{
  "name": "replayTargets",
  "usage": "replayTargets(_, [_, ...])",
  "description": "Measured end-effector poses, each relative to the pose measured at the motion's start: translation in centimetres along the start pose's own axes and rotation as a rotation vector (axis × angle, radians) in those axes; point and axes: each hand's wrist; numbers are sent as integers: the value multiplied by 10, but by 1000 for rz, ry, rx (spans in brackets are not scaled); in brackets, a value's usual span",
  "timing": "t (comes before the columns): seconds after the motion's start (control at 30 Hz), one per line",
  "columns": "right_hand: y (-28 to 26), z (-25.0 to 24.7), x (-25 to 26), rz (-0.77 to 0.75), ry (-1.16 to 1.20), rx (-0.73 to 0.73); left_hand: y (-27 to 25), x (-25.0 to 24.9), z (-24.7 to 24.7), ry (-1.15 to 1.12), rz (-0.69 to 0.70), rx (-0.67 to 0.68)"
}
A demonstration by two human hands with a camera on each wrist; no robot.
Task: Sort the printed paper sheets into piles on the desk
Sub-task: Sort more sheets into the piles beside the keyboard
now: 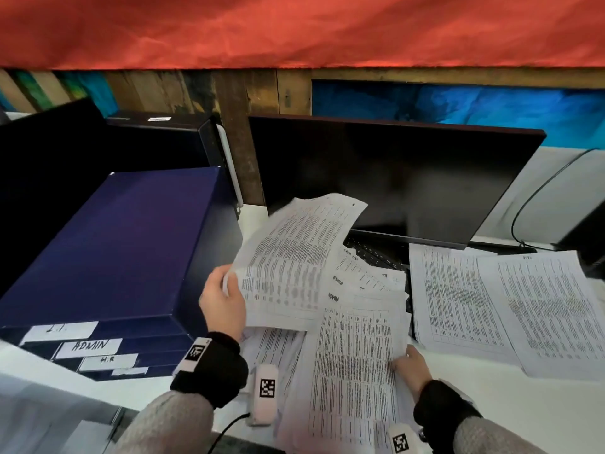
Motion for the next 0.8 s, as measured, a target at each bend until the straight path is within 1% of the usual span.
replayTargets(0.07, [-5, -2, 2, 5, 55, 27, -11, 7, 6, -6, -45, 7])
replayTargets(0.17, [-12, -8, 6, 0, 125, 65, -20, 18, 7, 7, -114, -28])
replayTargets(0.23, [-18, -7, 6, 8, 184, 88, -21, 23, 8, -14, -158, 5])
replayTargets(0.27, [-18, -6, 6, 5, 215, 101, -23, 24, 9, -12, -170, 56])
replayTargets(0.33, [-21, -5, 10, 24, 240, 144, -32, 26, 16, 44, -173, 213])
replayTargets(0.43, [-23, -10, 12, 87, 375, 300, -63, 34, 34, 124, -154, 423])
replayTargets(0.5, [-20, -10, 14, 62, 374, 359, -83, 43, 42, 172, -175, 538])
replayTargets(0.6, [-9, -6, 7, 27, 300, 286, -95, 50, 51, 195, -200, 753])
replayTargets(0.63, [-10, -6, 6, 15, 255, 259, -92, 50, 53, 213, -202, 810])
replayTargets(0.67, [-14, -6, 6, 10, 207, 220, -87, 50, 54, 283, -190, 836])
replayTargets(0.7, [-15, -6, 5, 5, 178, 189, -78, 53, 56, 401, -170, 835])
replayTargets(0.73, [-19, -6, 5, 5, 169, 170, -69, 57, 56, 512, -172, 804])
replayTargets(0.8, [-24, -5, 3, -3, 187, 177, -55, 68, 53, 605, -268, 745])
Point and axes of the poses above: each hand's wrist, its own y-axis towards the middle knuckle, its own z-axis out of the palm, x = y × z, and after that the axes turned 15 degrees about z, right-handed
